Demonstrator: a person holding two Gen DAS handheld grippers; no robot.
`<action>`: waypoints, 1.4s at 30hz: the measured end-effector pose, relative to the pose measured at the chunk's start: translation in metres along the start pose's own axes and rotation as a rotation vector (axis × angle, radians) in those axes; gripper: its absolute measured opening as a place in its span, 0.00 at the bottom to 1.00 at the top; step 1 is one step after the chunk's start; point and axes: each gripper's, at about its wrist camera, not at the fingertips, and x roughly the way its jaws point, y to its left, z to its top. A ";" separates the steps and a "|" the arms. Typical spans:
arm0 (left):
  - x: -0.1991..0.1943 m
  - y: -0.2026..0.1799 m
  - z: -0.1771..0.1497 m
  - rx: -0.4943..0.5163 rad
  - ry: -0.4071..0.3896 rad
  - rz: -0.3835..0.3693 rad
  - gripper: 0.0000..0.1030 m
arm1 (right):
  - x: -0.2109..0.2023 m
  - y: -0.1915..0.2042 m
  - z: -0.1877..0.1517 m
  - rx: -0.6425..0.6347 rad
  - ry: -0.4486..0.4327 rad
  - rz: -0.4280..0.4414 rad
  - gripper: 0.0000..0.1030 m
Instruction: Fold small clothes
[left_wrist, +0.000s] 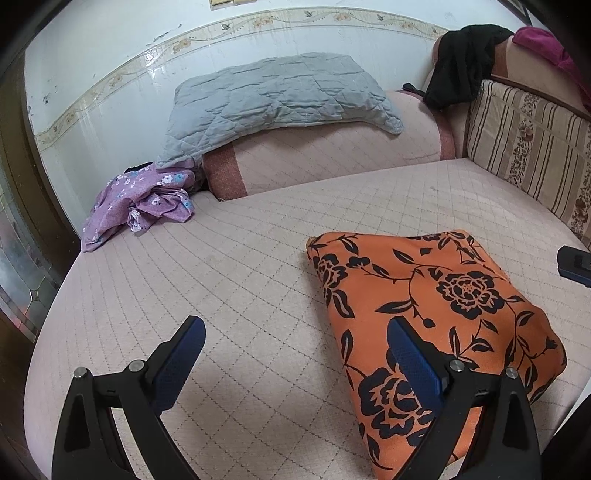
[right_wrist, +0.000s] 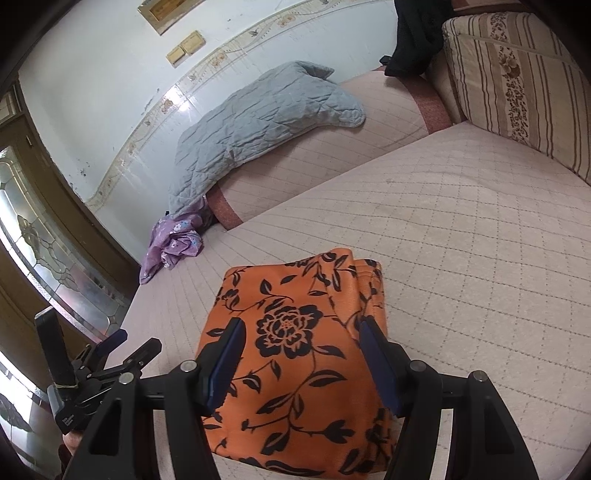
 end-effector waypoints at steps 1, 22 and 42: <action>0.002 -0.001 -0.001 0.001 0.006 -0.004 0.96 | 0.000 -0.002 0.001 0.001 0.002 -0.001 0.66; 0.044 -0.030 0.000 0.050 0.111 -0.058 0.96 | 0.050 -0.054 0.020 0.156 0.126 0.080 0.67; 0.041 -0.035 -0.001 0.073 0.107 -0.098 0.96 | 0.046 -0.060 0.020 0.175 0.127 0.081 0.72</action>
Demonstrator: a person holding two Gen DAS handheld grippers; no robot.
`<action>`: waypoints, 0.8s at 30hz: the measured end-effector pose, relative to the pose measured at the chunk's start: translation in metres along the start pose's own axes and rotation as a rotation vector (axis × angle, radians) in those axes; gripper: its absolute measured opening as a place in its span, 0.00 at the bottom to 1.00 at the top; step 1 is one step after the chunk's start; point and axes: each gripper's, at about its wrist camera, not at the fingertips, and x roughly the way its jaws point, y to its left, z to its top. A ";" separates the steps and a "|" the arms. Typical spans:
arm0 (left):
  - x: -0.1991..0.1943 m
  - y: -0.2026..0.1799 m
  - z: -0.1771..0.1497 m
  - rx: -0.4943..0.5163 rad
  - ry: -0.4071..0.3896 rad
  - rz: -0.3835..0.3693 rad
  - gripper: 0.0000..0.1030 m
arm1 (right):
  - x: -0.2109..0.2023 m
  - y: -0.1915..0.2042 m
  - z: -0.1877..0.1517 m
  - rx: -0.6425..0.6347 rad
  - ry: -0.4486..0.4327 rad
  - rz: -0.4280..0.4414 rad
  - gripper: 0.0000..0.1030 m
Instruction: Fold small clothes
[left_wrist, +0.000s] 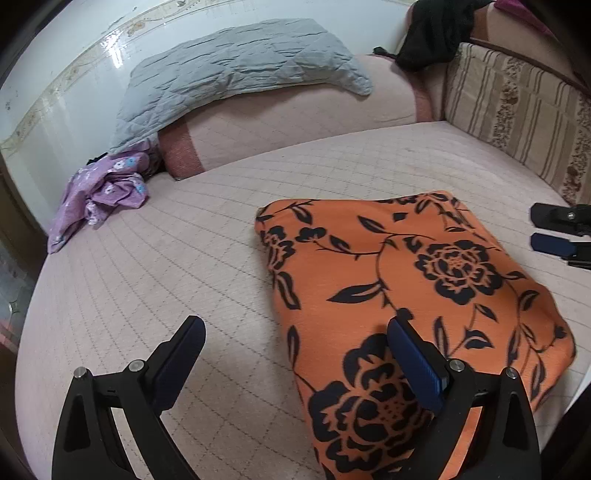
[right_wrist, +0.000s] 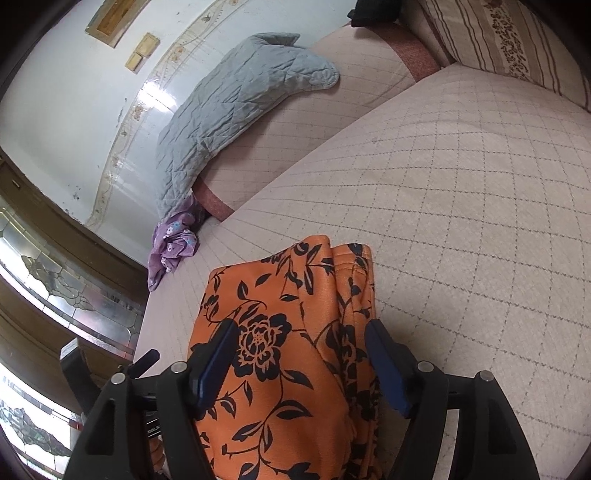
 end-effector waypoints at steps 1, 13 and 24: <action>-0.001 0.002 0.001 -0.005 0.003 -0.030 0.96 | 0.001 -0.002 0.000 0.006 0.004 -0.001 0.73; 0.028 0.030 -0.002 -0.142 0.158 -0.338 0.96 | 0.018 -0.020 -0.002 0.034 0.100 -0.033 0.76; 0.037 0.000 -0.007 -0.078 0.154 -0.371 0.86 | 0.068 -0.041 -0.004 0.120 0.213 0.095 0.83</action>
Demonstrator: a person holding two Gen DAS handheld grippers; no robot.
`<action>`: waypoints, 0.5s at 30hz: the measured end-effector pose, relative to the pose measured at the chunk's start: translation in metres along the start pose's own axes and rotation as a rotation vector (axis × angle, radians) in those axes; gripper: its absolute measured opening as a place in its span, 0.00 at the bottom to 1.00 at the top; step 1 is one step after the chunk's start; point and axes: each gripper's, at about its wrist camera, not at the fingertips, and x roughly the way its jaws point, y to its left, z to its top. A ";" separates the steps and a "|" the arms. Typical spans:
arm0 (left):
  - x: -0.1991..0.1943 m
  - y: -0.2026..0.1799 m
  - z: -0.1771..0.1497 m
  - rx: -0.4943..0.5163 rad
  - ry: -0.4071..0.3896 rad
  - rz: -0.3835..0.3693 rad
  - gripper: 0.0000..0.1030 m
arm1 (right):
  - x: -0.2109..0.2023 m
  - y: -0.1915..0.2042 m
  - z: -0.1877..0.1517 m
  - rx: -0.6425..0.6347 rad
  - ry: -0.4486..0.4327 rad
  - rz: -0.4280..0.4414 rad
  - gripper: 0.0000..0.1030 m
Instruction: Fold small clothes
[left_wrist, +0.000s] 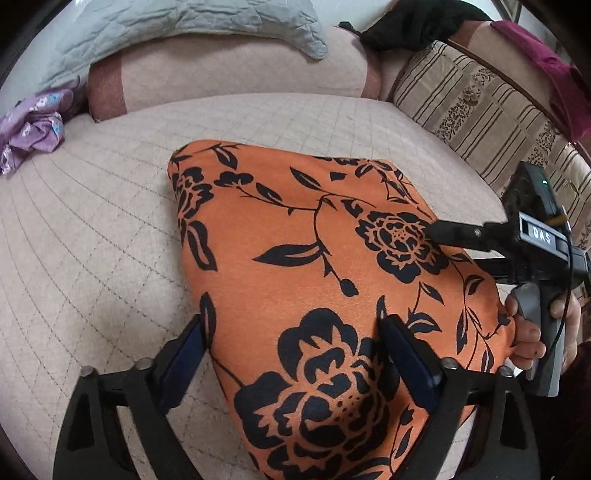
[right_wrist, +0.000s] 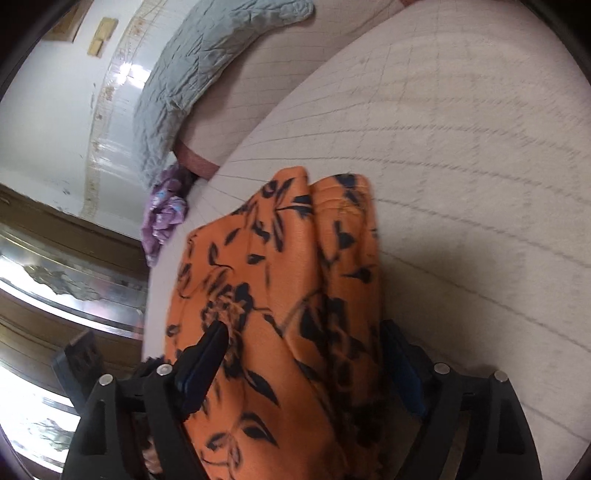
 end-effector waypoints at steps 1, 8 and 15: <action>-0.001 0.000 0.000 -0.005 -0.004 0.002 0.81 | 0.003 -0.001 0.001 0.015 -0.001 0.021 0.83; -0.010 0.013 0.002 -0.050 -0.029 -0.022 0.54 | 0.018 0.018 -0.002 -0.055 0.045 0.008 0.45; -0.033 -0.001 0.000 -0.001 -0.067 0.079 0.47 | 0.006 0.057 -0.004 -0.164 -0.019 0.029 0.41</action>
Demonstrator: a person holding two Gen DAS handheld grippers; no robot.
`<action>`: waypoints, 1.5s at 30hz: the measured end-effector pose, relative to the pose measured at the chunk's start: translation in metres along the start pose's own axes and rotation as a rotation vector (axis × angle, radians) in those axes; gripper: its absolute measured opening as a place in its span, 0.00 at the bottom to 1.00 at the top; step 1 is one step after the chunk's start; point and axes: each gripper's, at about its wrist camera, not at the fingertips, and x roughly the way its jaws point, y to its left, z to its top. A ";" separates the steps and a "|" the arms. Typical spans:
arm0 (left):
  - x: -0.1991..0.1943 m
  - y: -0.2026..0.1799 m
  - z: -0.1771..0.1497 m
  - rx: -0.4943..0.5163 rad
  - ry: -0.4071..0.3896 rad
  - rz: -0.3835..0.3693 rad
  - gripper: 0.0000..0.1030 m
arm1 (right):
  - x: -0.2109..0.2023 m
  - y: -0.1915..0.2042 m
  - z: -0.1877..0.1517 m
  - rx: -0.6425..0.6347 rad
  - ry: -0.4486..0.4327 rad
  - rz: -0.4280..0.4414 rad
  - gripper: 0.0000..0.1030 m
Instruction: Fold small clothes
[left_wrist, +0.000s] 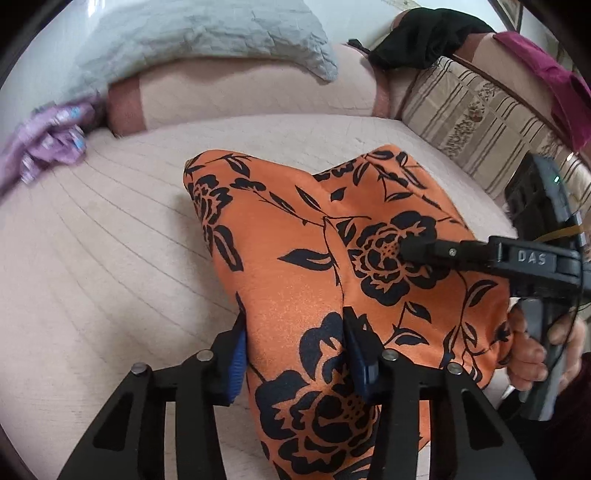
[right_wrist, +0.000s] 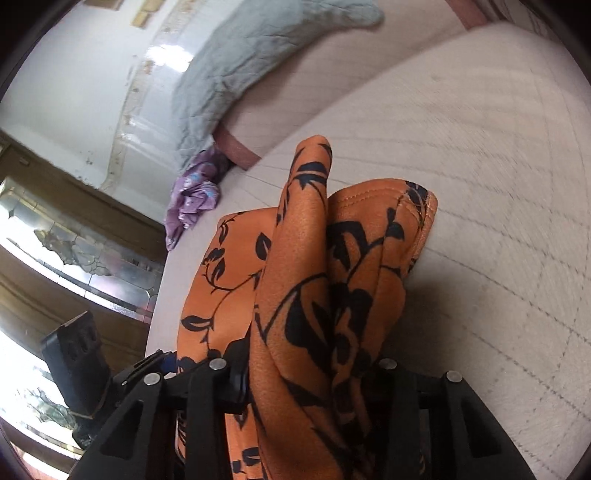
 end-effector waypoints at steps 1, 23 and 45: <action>-0.008 -0.002 0.000 0.015 -0.021 0.035 0.47 | 0.001 0.006 0.001 -0.008 -0.003 0.010 0.41; -0.054 0.064 -0.015 -0.087 -0.044 0.233 0.50 | 0.024 0.063 -0.001 -0.016 0.065 0.130 0.41; -0.053 0.087 -0.077 -0.167 0.027 0.597 0.69 | -0.019 0.082 -0.046 -0.375 0.002 -0.198 0.43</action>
